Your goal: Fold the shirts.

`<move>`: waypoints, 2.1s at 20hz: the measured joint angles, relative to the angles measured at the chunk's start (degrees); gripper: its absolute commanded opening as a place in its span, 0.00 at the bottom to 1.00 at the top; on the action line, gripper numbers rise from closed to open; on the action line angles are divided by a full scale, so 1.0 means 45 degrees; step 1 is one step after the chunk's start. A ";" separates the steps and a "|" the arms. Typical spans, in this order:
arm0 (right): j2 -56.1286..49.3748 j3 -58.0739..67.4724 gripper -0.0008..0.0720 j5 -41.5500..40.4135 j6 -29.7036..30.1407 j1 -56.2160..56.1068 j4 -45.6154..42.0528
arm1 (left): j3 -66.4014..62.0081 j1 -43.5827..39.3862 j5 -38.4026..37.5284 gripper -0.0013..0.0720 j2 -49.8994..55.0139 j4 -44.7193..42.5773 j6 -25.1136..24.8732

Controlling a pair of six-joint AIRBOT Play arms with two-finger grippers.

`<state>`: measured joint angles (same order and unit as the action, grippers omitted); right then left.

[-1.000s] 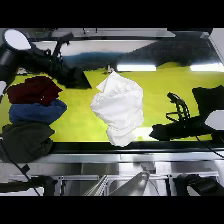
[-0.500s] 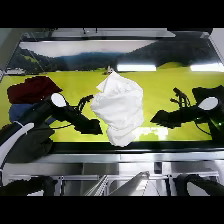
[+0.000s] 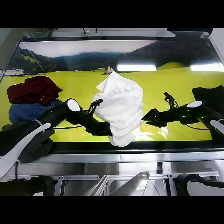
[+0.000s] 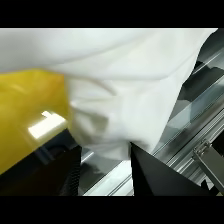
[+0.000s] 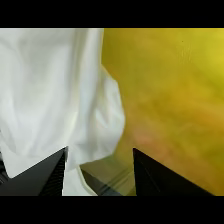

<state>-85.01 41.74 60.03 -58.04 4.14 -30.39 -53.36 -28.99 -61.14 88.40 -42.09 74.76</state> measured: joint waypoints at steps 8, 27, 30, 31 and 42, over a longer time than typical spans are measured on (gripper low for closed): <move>-0.0865 0.1127 0.03 -0.0617 0.0505 -0.1151 0.0355 | -0.1880 -0.0656 -0.1428 0.04 0.1719 0.0029 0.0010; 0.1064 0.2288 0.03 0.0976 -0.0636 -0.0627 -0.1486 | 0.1321 -0.0636 0.2662 0.98 -0.1894 0.1710 0.0253; 0.0767 0.2254 0.03 0.0976 -0.0685 -0.0627 -0.1583 | 0.0763 -0.1399 0.3075 0.97 -0.0869 0.2103 0.0257; 0.0719 0.2249 0.03 0.0986 -0.0704 -0.0627 -0.1593 | 0.0432 -0.1613 0.2997 0.85 -0.0437 0.2147 0.0257; 0.0816 0.2244 0.03 0.1078 -0.0719 -0.0602 -0.1681 | -0.2385 -0.1525 -0.0573 0.02 0.2186 0.1817 0.0253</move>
<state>-81.34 51.83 64.88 -61.28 1.43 -37.95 -64.10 -35.86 -63.72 98.24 -33.91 75.90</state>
